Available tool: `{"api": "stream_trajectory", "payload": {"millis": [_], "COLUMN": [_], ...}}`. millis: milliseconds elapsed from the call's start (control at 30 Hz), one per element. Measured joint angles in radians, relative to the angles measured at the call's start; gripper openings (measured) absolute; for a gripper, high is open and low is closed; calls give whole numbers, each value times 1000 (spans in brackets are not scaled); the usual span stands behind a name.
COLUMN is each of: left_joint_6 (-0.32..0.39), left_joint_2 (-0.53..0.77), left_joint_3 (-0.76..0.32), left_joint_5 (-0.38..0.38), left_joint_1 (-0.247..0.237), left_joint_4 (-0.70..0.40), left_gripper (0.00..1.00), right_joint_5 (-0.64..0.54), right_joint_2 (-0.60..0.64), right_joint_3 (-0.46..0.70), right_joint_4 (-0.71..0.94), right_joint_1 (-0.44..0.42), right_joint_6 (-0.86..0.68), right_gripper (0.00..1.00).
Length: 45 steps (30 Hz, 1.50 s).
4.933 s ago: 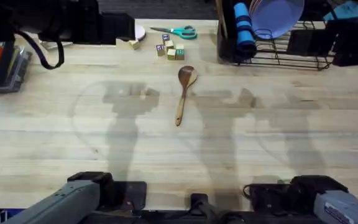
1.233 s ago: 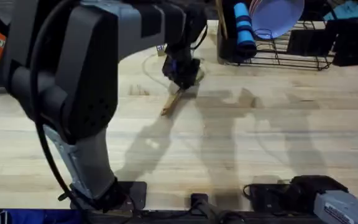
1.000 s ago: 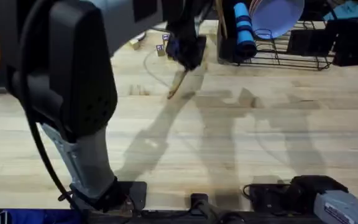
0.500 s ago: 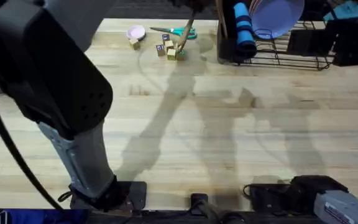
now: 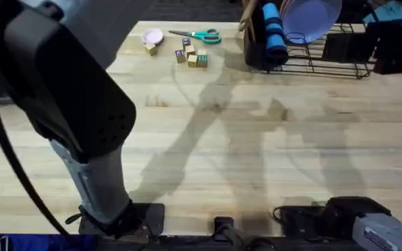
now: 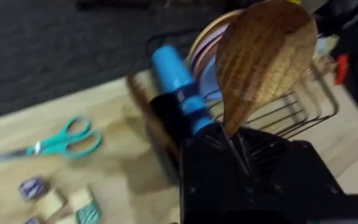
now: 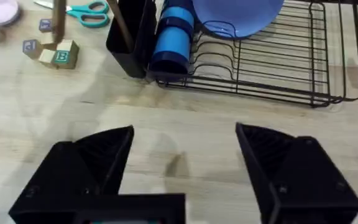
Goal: Pick up the spoon on the table one by one and put them onto the rack
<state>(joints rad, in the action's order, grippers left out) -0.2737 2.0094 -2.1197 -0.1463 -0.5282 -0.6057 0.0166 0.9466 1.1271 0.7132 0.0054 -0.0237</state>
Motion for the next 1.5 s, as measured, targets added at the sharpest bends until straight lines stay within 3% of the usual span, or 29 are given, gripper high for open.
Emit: {"api": "stream_trajectory", "payload": {"millis": [400,800,1200,1500], "left_joint_6": [-3,-3,5,8], "left_joint_2": [2,144,177,209], "left_joint_3": [0,-4,-4,-4], "left_joint_5": [-37,-39,-37,-35], "left_joint_1": [-29,-30,-30,-34], "left_joint_4": [241,331,337,163], "left_gripper": [45,45,45,45], "right_joint_5": [0,0,0,0], "right_joint_2": [0,0,0,0], "right_joint_3": [0,0,0,0], "right_joint_4": [0,0,0,0], "right_joint_1": [0,0,0,0], "right_joint_6": [0,0,0,0], "right_gripper": [993,993,993,994]}}
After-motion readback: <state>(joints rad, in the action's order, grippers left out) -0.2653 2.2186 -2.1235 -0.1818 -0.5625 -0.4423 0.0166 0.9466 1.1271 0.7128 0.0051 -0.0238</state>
